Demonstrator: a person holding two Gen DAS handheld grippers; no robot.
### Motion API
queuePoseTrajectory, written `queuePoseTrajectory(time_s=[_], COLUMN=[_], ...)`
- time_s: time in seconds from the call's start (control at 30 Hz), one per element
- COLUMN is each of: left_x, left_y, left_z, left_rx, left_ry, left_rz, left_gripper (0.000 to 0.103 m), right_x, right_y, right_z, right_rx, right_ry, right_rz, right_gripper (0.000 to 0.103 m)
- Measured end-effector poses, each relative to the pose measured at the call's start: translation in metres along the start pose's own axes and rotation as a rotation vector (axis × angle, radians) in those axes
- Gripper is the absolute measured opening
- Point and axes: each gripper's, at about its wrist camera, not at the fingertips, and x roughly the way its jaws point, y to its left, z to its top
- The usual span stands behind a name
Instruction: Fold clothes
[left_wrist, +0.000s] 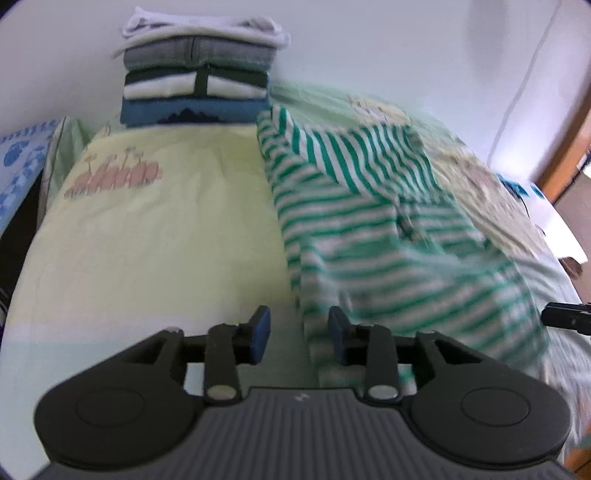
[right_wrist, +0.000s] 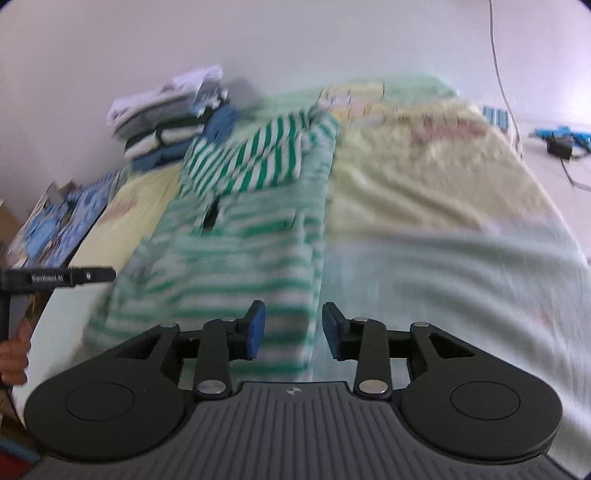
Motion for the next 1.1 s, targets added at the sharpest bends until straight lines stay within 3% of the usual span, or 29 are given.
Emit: queuePoseTrajectory(time_s=[0.07, 0.2, 0.37, 0.43, 0.47, 0.53, 0.6, 0.83, 0.97, 1.03, 1.1], left_x=[-0.003, -0.005, -0.001, 0.006, 0.008, 0.009, 0.009, -0.016, -0.033, -0.036, -0.026], left_y=[0.004, 0.004, -0.013, -0.016, -0.017, -0.016, -0.015, -0.021, -0.023, -0.029, -0.030], left_z=[-0.010, -0.022, -0.028, -0.030, -0.031, -0.029, -0.027, -0.027, -0.027, -0.030, -0.035], left_rx=[-0.034, -0.077, 0.013, 0.030, 0.031, 0.013, -0.008, -0.031, -0.052, -0.016, 0.023], left_ry=[0.046, 0.095, 0.111, 0.119, 0.107, 0.094, 0.086, 0.060, 0.063, 0.055, 0.068], left_rz=[-0.046, -0.143, -0.174, -0.155, -0.156, -0.159, -0.162, -0.164, -0.220, -0.183, -0.111], left_gripper=[0.040, 0.056, 0.055, 0.049, 0.044, 0.023, 0.012, 0.005, 0.001, 0.001, 0.001], right_x=[-0.007, -0.020, -0.010, -0.008, -0.007, -0.007, -0.008, -0.030, -0.040, -0.043, -0.036], right_y=[0.002, 0.005, 0.006, 0.010, 0.013, 0.014, 0.014, 0.008, 0.003, 0.001, -0.001], right_z=[-0.009, -0.028, -0.036, -0.037, -0.038, -0.036, -0.033, -0.015, -0.007, -0.008, -0.013], right_rx=[0.000, 0.001, 0.004, -0.025, -0.042, -0.047, -0.046, -0.048, -0.028, -0.043, -0.075], right_ry=[0.019, 0.056, 0.062, 0.053, 0.048, 0.052, 0.059, 0.109, 0.146, 0.162, 0.151], right_rz=[0.010, 0.030, 0.002, -0.014, -0.022, -0.018, -0.009, 0.079, 0.145, 0.175, 0.137], right_gripper=[0.038, 0.038, 0.038, 0.037, 0.028, 0.017, 0.011, 0.009, 0.007, 0.007, 0.007])
